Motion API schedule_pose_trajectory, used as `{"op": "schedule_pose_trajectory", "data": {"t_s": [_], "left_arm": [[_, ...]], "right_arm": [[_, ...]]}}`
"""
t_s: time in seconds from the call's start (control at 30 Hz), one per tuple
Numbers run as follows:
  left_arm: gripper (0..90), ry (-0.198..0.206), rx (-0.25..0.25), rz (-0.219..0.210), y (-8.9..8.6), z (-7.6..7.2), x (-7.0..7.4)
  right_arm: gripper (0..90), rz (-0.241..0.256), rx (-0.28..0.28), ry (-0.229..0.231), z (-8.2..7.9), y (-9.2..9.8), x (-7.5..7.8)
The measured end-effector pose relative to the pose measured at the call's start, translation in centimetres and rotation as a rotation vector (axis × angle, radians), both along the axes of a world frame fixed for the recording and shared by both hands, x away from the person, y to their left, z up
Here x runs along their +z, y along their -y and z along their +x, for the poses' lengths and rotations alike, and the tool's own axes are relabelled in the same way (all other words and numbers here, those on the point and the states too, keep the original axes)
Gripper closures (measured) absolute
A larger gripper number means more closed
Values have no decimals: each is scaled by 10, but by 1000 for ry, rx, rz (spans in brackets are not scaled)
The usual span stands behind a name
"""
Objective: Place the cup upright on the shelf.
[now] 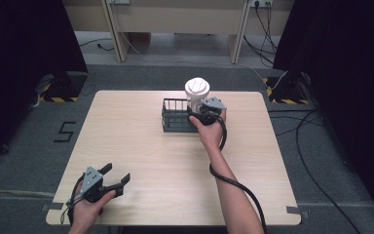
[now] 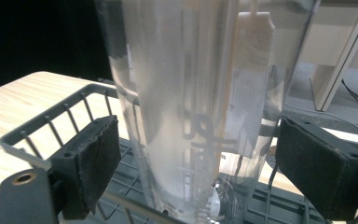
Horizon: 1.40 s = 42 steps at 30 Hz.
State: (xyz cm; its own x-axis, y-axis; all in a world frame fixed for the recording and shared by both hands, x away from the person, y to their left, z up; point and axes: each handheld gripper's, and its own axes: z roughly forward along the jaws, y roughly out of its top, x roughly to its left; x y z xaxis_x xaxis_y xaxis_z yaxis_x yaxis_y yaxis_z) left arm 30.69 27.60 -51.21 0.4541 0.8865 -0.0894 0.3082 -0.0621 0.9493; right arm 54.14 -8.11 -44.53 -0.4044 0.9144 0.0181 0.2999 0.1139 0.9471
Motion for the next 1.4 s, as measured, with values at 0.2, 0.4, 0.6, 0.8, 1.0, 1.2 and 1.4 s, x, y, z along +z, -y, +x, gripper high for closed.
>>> {"op": "schedule_pose_trajectory", "data": {"t_s": [0.2,0.4,0.6,0.8,1.0,1.2,1.4], "left_arm": [[165,1,0,3,0,0,0],[164,1,1,5,0,0,0],[165,1,1,8,1,0,0],[165,1,0,9,1,0,0],[165,1,-2,13,1,0,0],[165,-1,-1,13,1,0,0],[164,-3,-1,14,1,0,0]], "right_arm": [[150,2,8,0,-8,6,4],[150,3,13,-2,-16,12,5],[154,6,29,0,-25,16,8],[156,7,41,1,-37,22,10],[159,-6,56,11,-48,28,11],[163,-20,66,5,-59,35,10],[167,-15,71,-4,-70,45,4]]}}
